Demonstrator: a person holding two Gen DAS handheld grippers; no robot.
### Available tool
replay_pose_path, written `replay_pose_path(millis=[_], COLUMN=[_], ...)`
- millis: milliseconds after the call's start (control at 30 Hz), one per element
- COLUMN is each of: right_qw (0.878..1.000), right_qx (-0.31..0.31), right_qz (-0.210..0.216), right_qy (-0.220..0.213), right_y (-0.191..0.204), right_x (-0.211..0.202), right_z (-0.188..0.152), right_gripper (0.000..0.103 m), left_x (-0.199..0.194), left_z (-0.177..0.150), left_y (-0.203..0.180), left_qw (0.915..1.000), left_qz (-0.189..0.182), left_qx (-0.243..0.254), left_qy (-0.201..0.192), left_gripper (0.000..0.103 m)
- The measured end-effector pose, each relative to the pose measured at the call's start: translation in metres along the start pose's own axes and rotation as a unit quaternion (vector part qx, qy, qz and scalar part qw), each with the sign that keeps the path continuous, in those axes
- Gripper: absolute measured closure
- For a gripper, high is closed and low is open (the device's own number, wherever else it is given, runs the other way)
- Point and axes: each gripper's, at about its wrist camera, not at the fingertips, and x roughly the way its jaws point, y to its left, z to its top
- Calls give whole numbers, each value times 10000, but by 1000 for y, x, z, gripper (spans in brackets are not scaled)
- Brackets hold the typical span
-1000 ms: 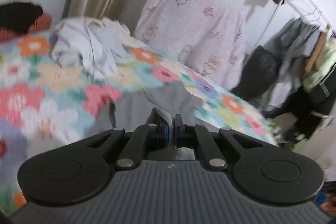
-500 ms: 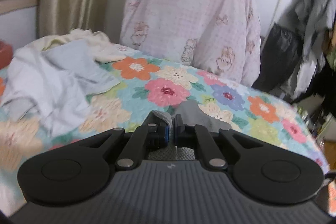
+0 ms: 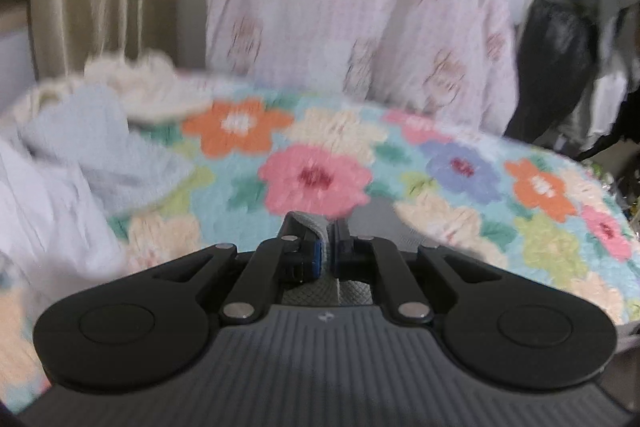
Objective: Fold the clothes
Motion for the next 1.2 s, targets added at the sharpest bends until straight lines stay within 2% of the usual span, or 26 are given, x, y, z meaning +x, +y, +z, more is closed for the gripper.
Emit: replay_pose_path(millis=[33, 67, 133, 233, 267, 300, 333, 400, 433, 500, 600, 667, 700, 733, 767, 800, 833, 900, 967, 1000, 1067, 1100, 1133, 1200], right_qw=[9996, 9983, 9929, 9898, 9893, 9887, 9880, 9857, 9867, 9889, 9921, 9956, 9944, 9909, 9846, 9760, 9641, 9337, 9045, 8942, 8758, 8665, 8559, 8359], right_qx=[-268, -543, -1101, -1278, -1242, -1205, -1168, -945, -823, -647, -613, -803, -951, -1156, -1500, -1896, -2330, -3177, -3858, -4066, -4375, -4522, -4699, -5051], right_qz=[-84, -181, -433, -632, -756, -880, -1004, -1394, -1398, -1336, -1098, -394, -48, 246, 423, 575, 727, 975, 1006, 937, 936, 959, 962, 830], right_qy=[69, 127, 76, -59, -88, -117, -146, -19, -21, -27, -20, -288, -462, -638, -791, -902, -1047, -1332, -1517, -1620, -1809, -1885, -1935, -1981], right_y=[7, 13, 26, 33, 35, 38, 40, 44, 46, 50, 64, 86, 100, 118, 141, 166, 192, 244, 289, 306, 333, 344, 354, 367], right_x=[8, 14, 19, 13, 7, 0, -7, -21, -32, -51, -57, -52, -49, -45, -40, -36, -31, -21, -8, -2, 10, 16, 23, 40], right_z=[-2, -5, -13, -15, -13, -11, -8, -2, -1, 1, -1, -4, -7, -10, -13, -15, -18, -23, -25, -25, -22, -20, -18, -15], right_gripper=[87, 86, 84, 84, 84, 80, 73, 30, 23, 21, 22, 26, 38, 42, 42, 46, 49, 50, 50, 50, 50, 50, 50, 50], left_x=[12, 23, 35, 30, 26, 21, 19, 9, 5, -4, -14, -16, -16, -16, -14, -12, -10, -2, 9, 16, 31, 40, 48, 58], left_z=[-2, -5, -7, -3, 0, 2, 5, 6, 6, 3, -7, -15, -19, -22, -26, -28, -31, -35, -38, -39, -41, -42, -43, -44], left_y=[1, 2, 2, 6, 8, 10, 11, 10, 9, 8, 23, 34, 39, 44, 49, 56, 62, 71, 73, 73, 71, 68, 65, 56], left_qw=[9997, 9991, 9982, 9975, 9968, 9961, 9960, 9977, 9991, 9993, 9963, 9955, 9951, 9951, 9948, 9935, 9914, 9861, 9831, 9818, 9785, 9766, 9761, 9791], left_qz=[89, 177, 316, -42, -223, -363, -392, -378, -311, -293, -691, -714, -720, -694, -681, -765, -891, -1143, -1246, -1294, -1384, -1423, -1424, -1232], left_qx=[-96, -189, -350, -672, -756, -793, -791, -554, -291, 180, 117, 22, -27, -83, -151, -308, -478, -787, -893, -923, -895, -836, -702, -365], left_qy=[183, 343, 375, 217, 157, 107, 104, 60, 32, 159, 496, 616, 672, 705, 740, 787, 826, 915, 996, 1041, 1238, 1375, 1486, 1575], left_gripper=[94, 94, 94, 92, 90, 84, 80, 80, 80, 80, 80, 80, 80, 80, 80, 80, 80, 80, 80, 80, 83, 86, 94, 101])
